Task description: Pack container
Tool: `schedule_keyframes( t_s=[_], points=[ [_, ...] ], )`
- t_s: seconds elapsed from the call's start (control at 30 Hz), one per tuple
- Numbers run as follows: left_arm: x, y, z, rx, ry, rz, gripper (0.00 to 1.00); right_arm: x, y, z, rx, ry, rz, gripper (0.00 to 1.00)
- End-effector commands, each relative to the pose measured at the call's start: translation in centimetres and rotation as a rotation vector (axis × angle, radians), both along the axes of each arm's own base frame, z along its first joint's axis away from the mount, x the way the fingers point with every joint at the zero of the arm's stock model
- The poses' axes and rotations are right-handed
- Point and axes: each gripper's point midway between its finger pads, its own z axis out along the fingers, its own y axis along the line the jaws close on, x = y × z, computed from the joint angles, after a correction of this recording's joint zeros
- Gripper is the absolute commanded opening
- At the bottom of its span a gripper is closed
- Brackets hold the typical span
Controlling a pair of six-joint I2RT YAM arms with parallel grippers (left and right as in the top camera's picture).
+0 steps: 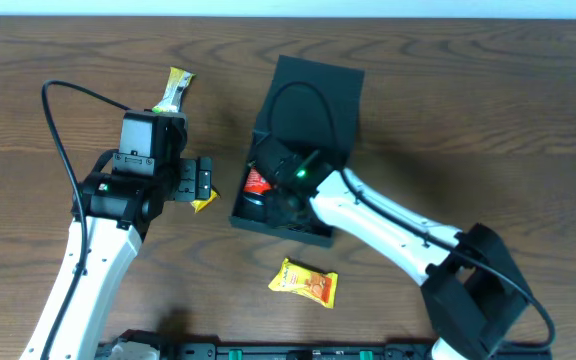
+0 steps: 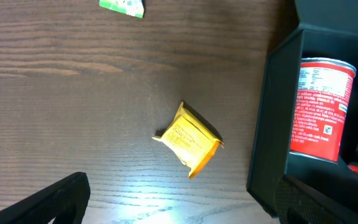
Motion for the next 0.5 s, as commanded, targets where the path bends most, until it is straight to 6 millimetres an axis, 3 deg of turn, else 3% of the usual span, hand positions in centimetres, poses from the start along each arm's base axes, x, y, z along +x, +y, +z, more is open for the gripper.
schedule_keyframes(
  t_s=[0.0, 0.13, 0.37, 0.47],
  points=[
    [0.2, 0.0, 0.4, 0.004, -0.01, 0.006, 0.95, 0.2, 1.1, 0.8, 0.035, -0.015, 0.017, 0.01],
    [0.2, 0.0, 0.4, 0.004, -0.011, 0.006, 0.96, 3.0, 1.5, 2.0, 0.079, -0.095, 0.006, 0.01],
    [0.3, 0.0, 0.4, 0.004, -0.011, 0.006, 0.95, 5.7, 3.5, 3.4, 0.181, -0.197, -0.008, 0.01],
    [0.3, 0.0, 0.4, 0.004, -0.011, 0.006, 0.96, 6.3, 4.2, 3.0, 0.199, -0.214, -0.008, 0.01]
  ],
)
